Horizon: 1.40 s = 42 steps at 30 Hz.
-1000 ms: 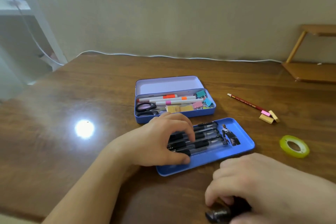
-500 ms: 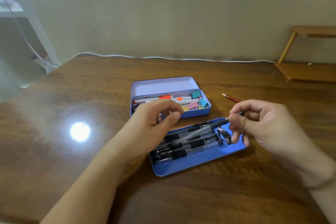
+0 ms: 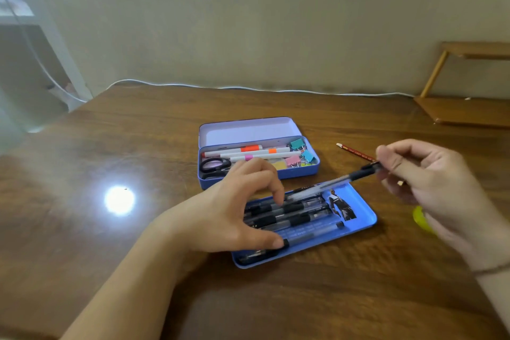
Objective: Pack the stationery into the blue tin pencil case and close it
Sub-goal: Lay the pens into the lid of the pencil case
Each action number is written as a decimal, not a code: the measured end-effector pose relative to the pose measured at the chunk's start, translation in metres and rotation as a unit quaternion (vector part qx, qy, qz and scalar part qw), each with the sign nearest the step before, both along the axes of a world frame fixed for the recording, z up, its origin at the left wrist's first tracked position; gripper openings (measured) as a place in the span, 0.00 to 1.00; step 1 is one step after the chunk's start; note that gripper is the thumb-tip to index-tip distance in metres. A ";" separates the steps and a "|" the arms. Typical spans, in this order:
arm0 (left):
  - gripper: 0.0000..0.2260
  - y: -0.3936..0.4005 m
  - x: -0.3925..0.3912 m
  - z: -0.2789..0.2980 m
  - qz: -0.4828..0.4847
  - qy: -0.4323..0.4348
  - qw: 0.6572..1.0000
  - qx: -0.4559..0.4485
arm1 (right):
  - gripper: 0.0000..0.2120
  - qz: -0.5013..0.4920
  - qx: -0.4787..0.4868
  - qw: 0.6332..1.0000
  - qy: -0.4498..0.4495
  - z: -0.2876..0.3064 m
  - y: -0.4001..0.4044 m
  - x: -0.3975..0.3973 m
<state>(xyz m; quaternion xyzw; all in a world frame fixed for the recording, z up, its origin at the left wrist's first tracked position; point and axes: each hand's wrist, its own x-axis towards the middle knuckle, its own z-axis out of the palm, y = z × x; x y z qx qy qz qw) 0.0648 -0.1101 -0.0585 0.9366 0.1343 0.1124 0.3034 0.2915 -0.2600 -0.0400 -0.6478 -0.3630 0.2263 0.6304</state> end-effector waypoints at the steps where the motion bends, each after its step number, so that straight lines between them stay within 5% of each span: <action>1: 0.16 0.000 0.000 0.000 -0.006 0.009 1.000 0.015 | 0.18 -0.018 -0.006 1.000 0.018 0.003 -0.001 0.003; 6: 0.09 -0.002 0.002 -0.004 -0.032 0.056 0.997 0.041 | 0.09 -0.088 -0.020 0.996 0.021 0.007 -0.003 0.007; 14: 0.14 0.001 0.002 -0.006 -0.039 0.065 0.996 0.036 | 0.13 -0.073 -0.012 0.997 0.005 0.005 -0.003 0.009; 18: 0.06 0.001 0.002 -0.005 -0.030 0.060 0.997 0.037 | 0.14 0.028 -0.045 0.999 -0.010 0.007 -0.005 0.016; 22: 0.07 0.002 0.003 -0.006 -0.024 0.063 0.996 0.062 | 0.27 0.138 -0.071 0.985 -0.078 0.001 -0.003 0.016; 26: 0.08 0.003 0.002 -0.004 -0.022 0.069 0.996 0.053 | 0.21 0.189 -0.098 0.971 -0.111 -0.007 0.000 0.015; 30: 0.12 0.003 -0.002 0.000 -0.023 0.067 0.997 0.022 | 0.30 0.209 -0.139 0.957 -0.145 -0.007 -0.002 0.023; 36: 0.16 0.004 -0.002 -0.002 -0.014 0.061 0.998 0.013 | 0.10 0.180 -0.164 0.946 -0.213 -0.008 -0.002 0.013; 42: 0.09 0.000 0.003 -0.004 -0.026 0.053 0.998 0.035 | 0.09 0.143 -0.175 0.886 -0.406 -0.031 0.009 -0.018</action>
